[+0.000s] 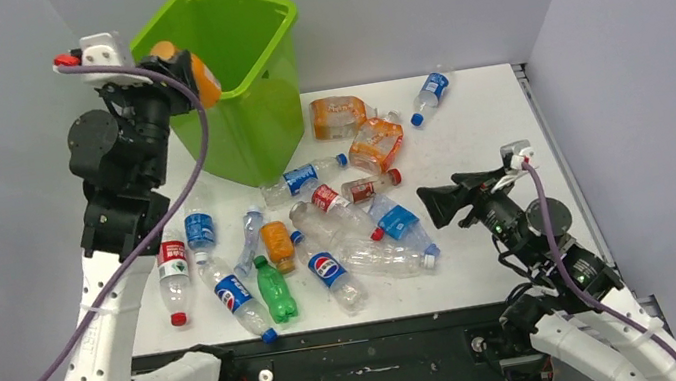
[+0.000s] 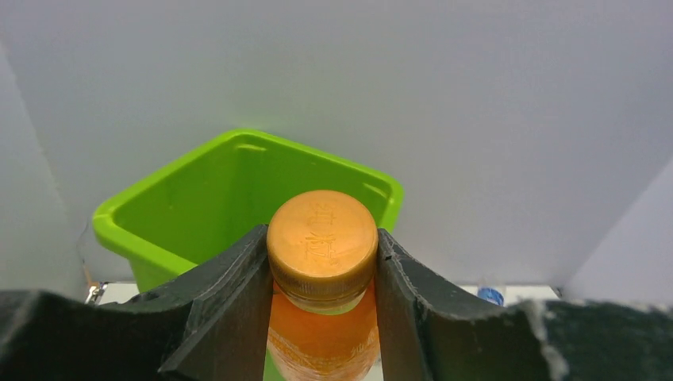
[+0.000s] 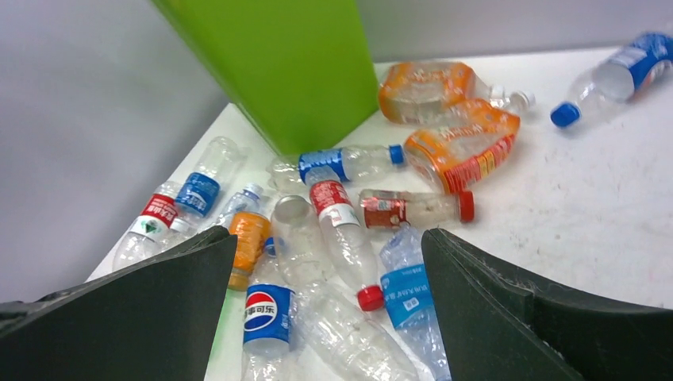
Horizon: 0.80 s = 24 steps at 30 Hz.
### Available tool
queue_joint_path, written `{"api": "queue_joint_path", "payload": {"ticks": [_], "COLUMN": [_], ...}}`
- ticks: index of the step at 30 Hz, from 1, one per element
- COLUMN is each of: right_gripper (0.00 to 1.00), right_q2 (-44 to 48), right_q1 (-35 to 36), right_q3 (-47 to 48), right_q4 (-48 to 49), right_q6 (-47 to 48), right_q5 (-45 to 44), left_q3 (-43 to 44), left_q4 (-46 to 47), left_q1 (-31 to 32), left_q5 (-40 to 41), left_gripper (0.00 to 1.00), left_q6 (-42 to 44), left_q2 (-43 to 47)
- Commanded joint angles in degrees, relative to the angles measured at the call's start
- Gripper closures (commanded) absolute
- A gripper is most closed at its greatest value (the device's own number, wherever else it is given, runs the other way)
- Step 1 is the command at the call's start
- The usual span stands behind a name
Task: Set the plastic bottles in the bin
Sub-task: Place the plastic bottle in the trash bin.
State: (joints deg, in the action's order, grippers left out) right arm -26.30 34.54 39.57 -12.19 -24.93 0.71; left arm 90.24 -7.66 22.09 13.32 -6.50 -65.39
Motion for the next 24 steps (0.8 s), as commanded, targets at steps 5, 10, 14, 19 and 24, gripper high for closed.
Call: {"api": "queue_joint_path", "payload": {"ticks": [5,10,14,19,24], "right_gripper": [0.1,0.1,0.1,0.1,0.1], "right_q2": [-2.58,-1.11,0.87,0.11,-1.57], "right_q1": [-0.14,-0.15,-0.17,-0.14,-0.17], "right_q3": [-5.2,-10.28,-12.96,-15.3,-16.91], "right_q4": [1.46,3.29,3.01,4.05,5.85], "right_q6": [-11.65,-17.7,-17.31,-15.1,-14.15], "right_q5": [-7.53,-8.2,-6.81,-2.9,-1.21], "left_q3": [10.47,11.34,7.7,9.11,10.9], "left_q4": [2.4,9.12,19.07,21.26,20.36], "left_q1": [-12.23,-15.77,-16.71,-16.61,-15.79], "left_q5": [-3.08,-1.69,-0.97,0.85,5.3], "left_gripper": [1.0,1.0,1.0,1.0,1.0], "left_q6": [-12.66,-11.9,-6.84,-2.97,-0.2], "left_q2": [-10.79,-16.99,-19.1,-23.64,-27.77]}}
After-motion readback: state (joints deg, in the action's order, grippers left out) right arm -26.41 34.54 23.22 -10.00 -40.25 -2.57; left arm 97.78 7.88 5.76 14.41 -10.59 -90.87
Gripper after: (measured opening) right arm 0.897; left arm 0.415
